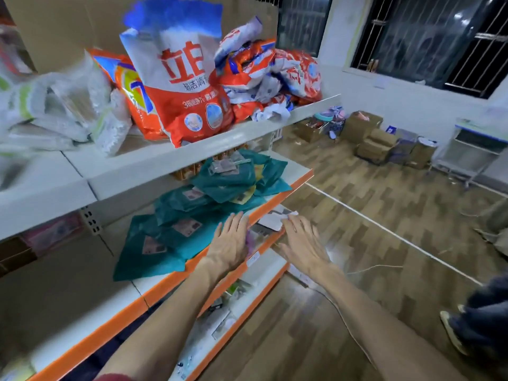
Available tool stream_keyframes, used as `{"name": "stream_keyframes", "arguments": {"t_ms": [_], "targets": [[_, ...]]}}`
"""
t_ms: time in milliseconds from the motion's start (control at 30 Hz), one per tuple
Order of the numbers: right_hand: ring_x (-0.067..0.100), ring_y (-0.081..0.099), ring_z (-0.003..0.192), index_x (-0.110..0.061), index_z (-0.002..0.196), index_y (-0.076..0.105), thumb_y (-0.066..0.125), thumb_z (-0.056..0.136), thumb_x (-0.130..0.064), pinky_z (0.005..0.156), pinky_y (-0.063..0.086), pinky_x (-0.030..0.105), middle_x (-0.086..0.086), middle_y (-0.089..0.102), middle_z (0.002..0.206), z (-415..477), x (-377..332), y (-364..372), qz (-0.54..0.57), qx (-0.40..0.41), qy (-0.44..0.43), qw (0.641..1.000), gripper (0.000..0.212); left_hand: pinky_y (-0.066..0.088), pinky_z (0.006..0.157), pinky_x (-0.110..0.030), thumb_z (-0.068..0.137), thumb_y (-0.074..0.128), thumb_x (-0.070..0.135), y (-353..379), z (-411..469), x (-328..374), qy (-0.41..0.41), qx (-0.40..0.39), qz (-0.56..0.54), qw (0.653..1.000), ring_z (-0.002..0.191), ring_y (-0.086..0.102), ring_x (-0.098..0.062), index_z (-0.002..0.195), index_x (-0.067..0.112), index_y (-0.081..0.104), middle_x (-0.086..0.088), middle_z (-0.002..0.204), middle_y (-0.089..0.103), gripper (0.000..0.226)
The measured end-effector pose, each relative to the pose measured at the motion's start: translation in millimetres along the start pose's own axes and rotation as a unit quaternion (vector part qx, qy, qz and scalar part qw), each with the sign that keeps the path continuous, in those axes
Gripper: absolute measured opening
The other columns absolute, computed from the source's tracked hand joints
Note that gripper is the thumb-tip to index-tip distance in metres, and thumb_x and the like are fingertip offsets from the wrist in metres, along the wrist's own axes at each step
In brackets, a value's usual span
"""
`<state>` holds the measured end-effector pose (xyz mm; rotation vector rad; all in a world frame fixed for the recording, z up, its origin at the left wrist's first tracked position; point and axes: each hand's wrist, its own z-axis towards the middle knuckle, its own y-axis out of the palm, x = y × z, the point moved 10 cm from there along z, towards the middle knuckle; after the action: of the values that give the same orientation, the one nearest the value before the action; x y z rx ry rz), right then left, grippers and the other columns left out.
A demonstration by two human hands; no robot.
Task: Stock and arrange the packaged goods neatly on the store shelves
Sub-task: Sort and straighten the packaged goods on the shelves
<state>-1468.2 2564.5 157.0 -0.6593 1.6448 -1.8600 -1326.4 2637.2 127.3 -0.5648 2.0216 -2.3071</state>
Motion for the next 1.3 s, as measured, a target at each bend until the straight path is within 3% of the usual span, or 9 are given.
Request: {"name": "stream_keyframes", "arguments": {"t_ms": [167,333,500,633,700,800,1000,1100,1300], "targets": [[0.024,0.023,0.139,-0.015,0.147,0.032,0.052,0.092,-0.034,0.113,0.026,0.041,0.003,0.032,0.151,65,4,3,-0.004,0.003,-0.019,1.0,0.061,0.014,0.12,-0.047,0.094,0.049,0.034,-3,45,-29,-0.018,0.001,0.011,1.0,0.149,0.004,-0.023,0.153,0.012,0.01,-0.002,0.16,0.007,0.074],[0.025,0.021,0.142,-0.013,0.148,0.03,0.048,0.097,-0.037,0.114,0.022,0.04,0.005,0.028,0.154,116,-47,18,0.001,0.002,-0.097,0.995,0.059,0.028,0.113,-0.047,0.09,0.056,0.032,-7,44,-88,-0.102,0.0,-0.002,0.995,0.142,0.022,-0.029,0.153,0.016,0.011,-0.006,0.156,0.018,0.078],[0.027,0.021,0.142,-0.013,0.146,0.033,0.049,0.096,-0.038,0.114,0.024,0.041,0.007,0.03,0.152,150,-97,47,0.005,-0.025,-0.178,0.984,0.058,0.02,0.117,-0.041,0.09,0.052,0.028,0,26,-150,-0.178,0.015,-0.008,0.984,0.144,0.025,-0.033,0.152,0.004,0.02,-0.018,0.156,0.024,0.074],[0.029,0.03,0.133,-0.011,0.139,0.041,0.048,0.096,-0.041,0.11,0.028,0.042,0.009,0.044,0.14,174,-118,64,0.001,-0.035,-0.212,0.977,0.054,0.011,0.119,-0.039,0.098,0.047,0.024,21,10,-183,-0.257,-0.036,-0.021,0.966,0.148,0.013,-0.032,0.153,0.003,0.011,-0.016,0.16,0.011,0.068],[0.03,0.034,0.128,-0.01,0.136,0.044,0.049,0.094,-0.041,0.106,0.031,0.042,0.01,0.048,0.135,185,-123,72,-0.004,-0.045,-0.227,0.973,0.052,0.02,0.114,-0.043,0.097,0.046,0.023,23,11,-194,-0.279,-0.028,-0.011,0.96,0.142,0.024,-0.032,0.151,0.005,0.019,-0.015,0.156,0.02,0.063],[0.031,0.039,0.124,-0.009,0.131,0.045,0.055,0.092,-0.039,0.1,0.035,0.042,0.012,0.049,0.131,204,-124,79,0.0,-0.044,-0.257,0.966,0.051,0.032,0.106,-0.043,0.09,0.047,0.02,24,11,-205,-0.324,-0.012,-0.013,0.946,0.13,0.036,-0.03,0.145,0.014,0.027,-0.009,0.145,0.031,0.058],[0.04,0.054,0.115,-0.001,0.121,0.057,0.072,0.08,-0.028,0.092,0.046,0.047,0.02,0.059,0.124,260,-105,85,0.048,-0.029,-0.287,0.956,0.051,0.023,0.112,-0.044,0.091,0.055,0.019,34,19,-202,-0.398,-0.028,-0.041,0.916,0.136,0.03,-0.034,0.143,0.005,0.032,-0.018,0.147,0.032,0.059],[0.034,0.044,0.122,-0.006,0.125,0.05,0.062,0.086,-0.024,0.099,0.037,0.044,0.014,0.052,0.128,289,-96,91,0.055,-0.049,-0.293,0.953,0.045,0.041,0.098,-0.051,0.084,0.049,0.024,40,24,-203,-0.396,0.022,-0.036,0.917,0.121,0.042,-0.036,0.132,0.003,0.041,-0.018,0.131,0.042,0.053],[0.035,0.031,0.136,-0.003,0.136,0.04,0.054,0.094,-0.017,0.106,0.032,0.045,0.016,0.041,0.143,355,-66,107,0.035,-0.054,-0.271,0.96,0.046,0.045,0.092,-0.051,0.073,0.059,-0.004,50,50,-182,-0.406,0.093,-0.066,0.907,0.123,0.042,-0.039,0.136,0.007,0.044,-0.015,0.136,0.045,0.066]]}}
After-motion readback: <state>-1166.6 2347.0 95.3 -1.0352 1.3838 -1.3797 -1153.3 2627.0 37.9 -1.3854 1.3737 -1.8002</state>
